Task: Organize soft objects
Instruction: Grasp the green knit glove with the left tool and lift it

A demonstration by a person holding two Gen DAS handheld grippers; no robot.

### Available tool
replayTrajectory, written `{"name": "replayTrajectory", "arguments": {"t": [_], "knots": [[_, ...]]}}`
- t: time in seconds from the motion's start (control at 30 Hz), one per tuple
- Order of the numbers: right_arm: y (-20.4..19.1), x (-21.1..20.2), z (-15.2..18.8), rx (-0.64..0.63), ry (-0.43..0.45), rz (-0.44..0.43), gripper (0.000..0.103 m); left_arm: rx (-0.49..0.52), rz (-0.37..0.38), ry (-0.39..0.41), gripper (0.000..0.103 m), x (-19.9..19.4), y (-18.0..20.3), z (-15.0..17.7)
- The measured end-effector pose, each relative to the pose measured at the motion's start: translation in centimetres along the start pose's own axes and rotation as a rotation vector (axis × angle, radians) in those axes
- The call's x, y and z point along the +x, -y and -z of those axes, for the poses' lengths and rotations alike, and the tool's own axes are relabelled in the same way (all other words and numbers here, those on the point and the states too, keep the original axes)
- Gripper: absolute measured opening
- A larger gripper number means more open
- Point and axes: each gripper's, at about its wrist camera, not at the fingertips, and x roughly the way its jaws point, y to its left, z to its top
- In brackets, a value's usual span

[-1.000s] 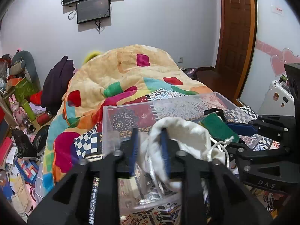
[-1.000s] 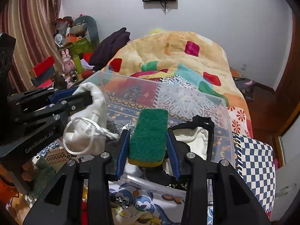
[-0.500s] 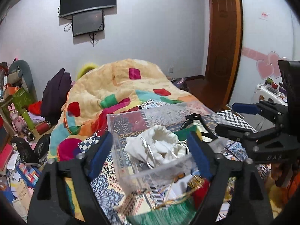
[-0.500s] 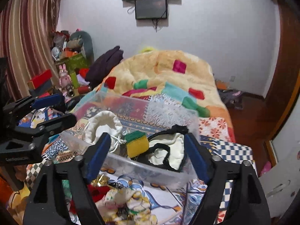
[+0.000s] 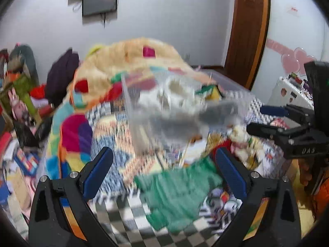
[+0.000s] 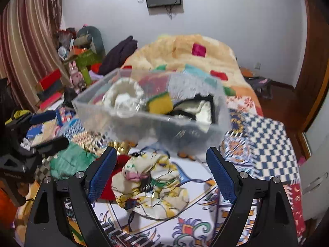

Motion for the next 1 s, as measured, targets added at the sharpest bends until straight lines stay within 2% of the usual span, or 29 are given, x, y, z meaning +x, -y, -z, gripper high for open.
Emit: {"name": "replayTrajectory", "arguments": {"t": [0.13, 0.27, 0.3, 0.33, 0.37, 0.43, 0.53, 0.57, 0.6, 0.67, 0.8, 0.93, 1.0], "knots": [[-0.6, 1.5, 0.5, -0.018, -0.037, -0.009, 0.084, -0.055, 0.023, -0.056, 0.101, 1.4, -0.7, 1.8], [-0.6, 2.6, 1.1, -0.011, -0.089, -0.028, 0.059, -0.071, 0.040, -0.078, 0.099, 2.1, -0.6, 2.5], [-0.5, 2.7, 1.2, -0.006, -0.097, -0.034, 0.056, -0.072, 0.048, -0.076, 0.092, 2.2, -0.6, 2.6], [-0.5, 2.8, 1.3, -0.004, -0.096, -0.037, 0.049, -0.072, 0.056, -0.078, 0.088, 2.2, -0.5, 2.7], [-0.6, 2.7, 1.4, -0.008, -0.093, -0.037, 0.042, -0.075, 0.071, -0.083, 0.080, 2.3, -0.5, 2.7], [-0.7, 2.4, 1.5, -0.020, -0.080, -0.035, 0.035, -0.072, 0.070, -0.067, 0.072, 2.1, -0.3, 2.9], [-0.7, 2.1, 1.7, -0.032, -0.074, -0.043, 0.014, -0.049, 0.074, -0.066, 0.049, 2.1, 0.1, 3.0], [-0.7, 1.9, 1.8, -0.033, -0.071, -0.042, 0.012, -0.039, 0.082, -0.071, 0.041, 2.0, 0.3, 3.1], [-0.7, 1.9, 1.9, -0.035, -0.068, -0.040, 0.012, -0.036, 0.085, -0.072, 0.034, 2.0, 0.3, 3.1], [-0.8, 1.6, 2.0, -0.039, -0.063, -0.032, 0.012, -0.030, 0.089, -0.071, 0.027, 1.7, 0.3, 3.0], [-0.2, 0.2, 2.0, -0.023, -0.039, 0.006, 0.015, -0.021, 0.065, -0.039, 0.023, 0.5, 0.0, 2.8], [1.4, -0.4, 2.3, 0.024, -0.042, 0.028, 0.048, -0.031, 0.049, 0.004, 0.022, -1.0, -0.7, 2.1], [2.0, -0.3, 2.7, 0.046, -0.061, 0.034, 0.050, -0.034, 0.036, 0.032, 0.022, -2.0, -0.9, 1.6]]}}
